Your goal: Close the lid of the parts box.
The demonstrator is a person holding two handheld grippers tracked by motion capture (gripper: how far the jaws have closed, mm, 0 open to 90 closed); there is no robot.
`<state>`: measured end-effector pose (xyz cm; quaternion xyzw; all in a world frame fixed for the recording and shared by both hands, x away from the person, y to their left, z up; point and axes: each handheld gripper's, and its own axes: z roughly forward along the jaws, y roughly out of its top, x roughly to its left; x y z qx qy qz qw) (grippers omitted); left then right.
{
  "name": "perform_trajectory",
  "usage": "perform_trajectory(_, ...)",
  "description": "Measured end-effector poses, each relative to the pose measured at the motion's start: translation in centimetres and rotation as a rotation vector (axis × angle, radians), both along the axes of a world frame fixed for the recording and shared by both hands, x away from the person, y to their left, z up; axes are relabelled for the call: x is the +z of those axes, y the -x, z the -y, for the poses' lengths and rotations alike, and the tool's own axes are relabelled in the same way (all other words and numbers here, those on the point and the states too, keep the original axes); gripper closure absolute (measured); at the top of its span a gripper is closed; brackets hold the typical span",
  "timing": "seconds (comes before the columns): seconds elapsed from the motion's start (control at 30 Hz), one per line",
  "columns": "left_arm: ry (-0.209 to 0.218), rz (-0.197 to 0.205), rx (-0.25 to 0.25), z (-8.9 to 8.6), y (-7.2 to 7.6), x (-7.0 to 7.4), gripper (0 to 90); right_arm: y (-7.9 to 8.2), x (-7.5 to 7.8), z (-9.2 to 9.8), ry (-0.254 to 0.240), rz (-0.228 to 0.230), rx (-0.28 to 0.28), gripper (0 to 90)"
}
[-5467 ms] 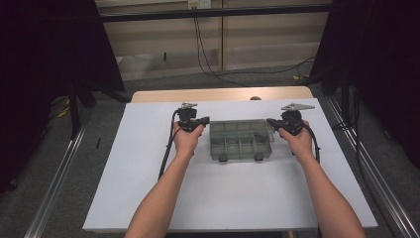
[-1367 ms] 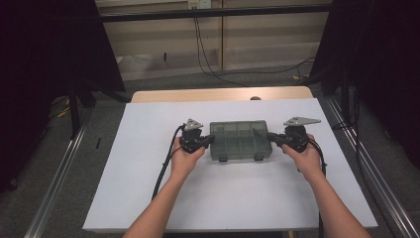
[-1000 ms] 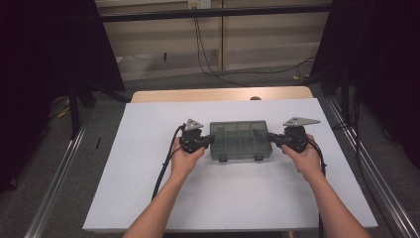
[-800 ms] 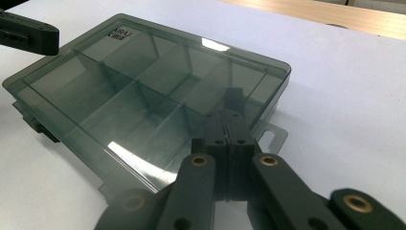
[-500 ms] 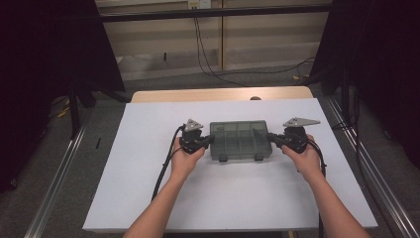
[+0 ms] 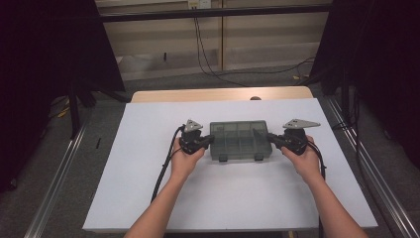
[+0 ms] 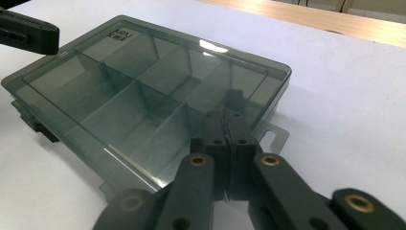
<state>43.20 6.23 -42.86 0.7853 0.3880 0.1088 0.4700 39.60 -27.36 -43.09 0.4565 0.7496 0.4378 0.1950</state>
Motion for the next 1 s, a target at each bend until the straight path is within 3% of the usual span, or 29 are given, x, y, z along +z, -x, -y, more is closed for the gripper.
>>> perform_trajectory(0.1, 0.014, 0.0, -0.008, -0.1, 0.1, 0.0, 78.2, 0.1, 0.1, -0.1, -0.004, -0.005, 0.007, 82.5)
perform_trajectory(0.3, 0.022, 0.035, -0.009, -0.4, 0.4, 0.2, 65.8, 0.4, 0.0, -0.1, -0.047, 0.004, -0.008, 64.9)
perform_trajectory(0.47, 0.044, 0.069, -0.025, -0.9, 0.7, 0.7, 56.7, 0.8, 0.2, -0.2, -0.052, 0.012, -0.019, 51.7)
perform_trajectory(0.83, 0.082, 0.072, -0.04, -2.2, 1.4, 1.1, 35.1, 1.9, 0.6, -0.3, -0.088, 0.017, -0.026, 34.3)
perform_trajectory(1.0, 0.087, 0.095, -0.06, -2.6, 1.8, 1.3, 29.0, 2.5, 0.5, -0.5, -0.083, 0.028, -0.019, 30.1)
